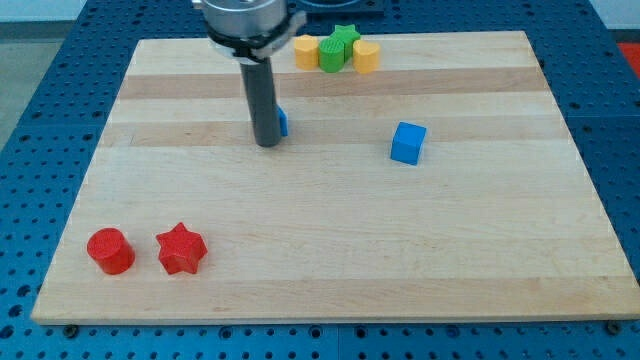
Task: Move the blue triangle towards the top left
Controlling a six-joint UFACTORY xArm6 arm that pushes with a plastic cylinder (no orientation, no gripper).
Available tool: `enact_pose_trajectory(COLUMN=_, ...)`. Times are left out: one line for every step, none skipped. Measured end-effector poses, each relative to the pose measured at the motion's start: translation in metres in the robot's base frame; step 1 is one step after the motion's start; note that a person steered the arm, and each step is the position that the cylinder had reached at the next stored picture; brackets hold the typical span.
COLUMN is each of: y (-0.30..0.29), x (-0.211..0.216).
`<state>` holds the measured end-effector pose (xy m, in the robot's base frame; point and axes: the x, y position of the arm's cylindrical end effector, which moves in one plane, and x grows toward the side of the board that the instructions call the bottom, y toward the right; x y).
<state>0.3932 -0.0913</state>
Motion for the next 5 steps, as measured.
enact_pose_trajectory(y=0.014, x=-0.001)
enact_pose_trajectory(y=0.045, x=-0.004)
enact_pose_trajectory(y=0.04, x=-0.034)
enact_pose_trajectory(y=0.002, x=-0.054)
enact_pose_trajectory(y=-0.06, x=-0.042)
